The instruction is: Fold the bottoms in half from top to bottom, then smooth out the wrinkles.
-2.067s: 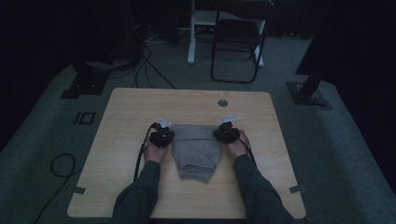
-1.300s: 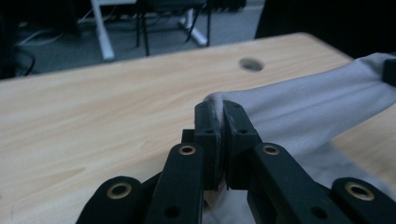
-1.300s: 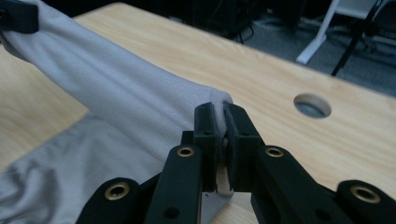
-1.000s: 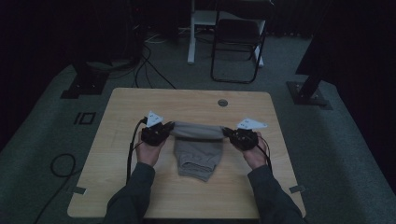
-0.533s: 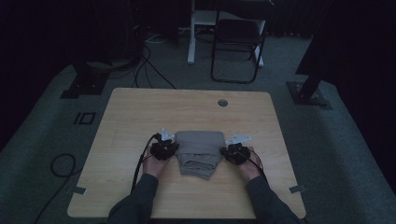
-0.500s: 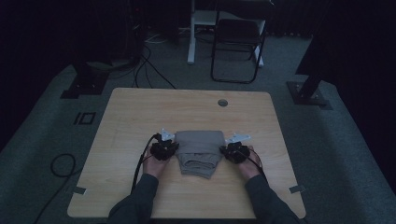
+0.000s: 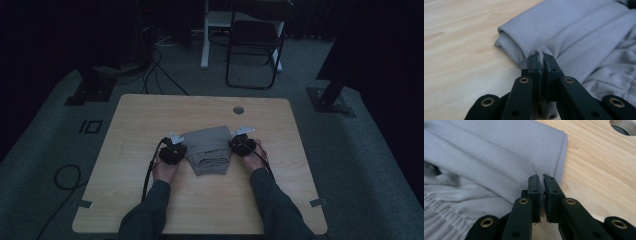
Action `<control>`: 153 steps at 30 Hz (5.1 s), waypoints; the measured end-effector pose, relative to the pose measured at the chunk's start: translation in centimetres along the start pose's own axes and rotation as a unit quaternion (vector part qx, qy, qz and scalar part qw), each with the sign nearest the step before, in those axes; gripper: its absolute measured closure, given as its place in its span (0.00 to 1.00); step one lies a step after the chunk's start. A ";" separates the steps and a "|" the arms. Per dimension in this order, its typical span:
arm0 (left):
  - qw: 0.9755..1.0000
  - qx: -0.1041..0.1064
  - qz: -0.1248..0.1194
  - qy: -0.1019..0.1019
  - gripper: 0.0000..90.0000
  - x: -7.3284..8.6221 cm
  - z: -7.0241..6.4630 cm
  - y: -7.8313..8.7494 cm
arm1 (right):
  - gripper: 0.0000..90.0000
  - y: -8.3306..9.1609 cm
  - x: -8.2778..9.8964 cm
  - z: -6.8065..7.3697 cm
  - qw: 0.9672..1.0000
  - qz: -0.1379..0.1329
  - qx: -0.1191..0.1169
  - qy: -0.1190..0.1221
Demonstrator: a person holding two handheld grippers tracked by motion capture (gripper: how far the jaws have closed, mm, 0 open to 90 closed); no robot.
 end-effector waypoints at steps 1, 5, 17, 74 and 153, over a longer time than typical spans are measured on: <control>1.000 -0.004 0.000 0.005 0.95 -0.3 0.3 -0.3 | 0.95 -0.2 -0.1 0.0 1.000 -0.001 -0.001 -0.003; 0.999 -0.006 -0.019 0.035 0.95 -1.5 1.5 -0.8 | 0.95 -0.4 -0.7 -0.5 1.000 -0.008 -0.001 -0.022; 0.986 0.049 -0.146 0.059 0.95 -6.1 2.9 4.9 | 0.95 5.9 -4.7 -1.8 0.988 -0.144 -0.012 -0.048; 0.993 0.111 -0.036 -0.019 0.70 0.3 -2.3 4.1 | 0.58 5.8 2.0 4.9 0.992 -0.066 -0.108 -0.025; 0.997 -0.025 -0.012 0.078 0.64 5.8 8.4 5.8 | 0.50 6.8 6.6 -3.3 0.997 -0.039 -0.015 -0.061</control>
Point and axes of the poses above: each handheld gripper's, and its own axes: y roughly backward along the jaws, x roughly out of its underside, z roughly to its left, the point moved 3 cm from there along -y, roughly forward along the jaws, and after that the axes turned 5 degrees about -z, right-handed, at the moved point
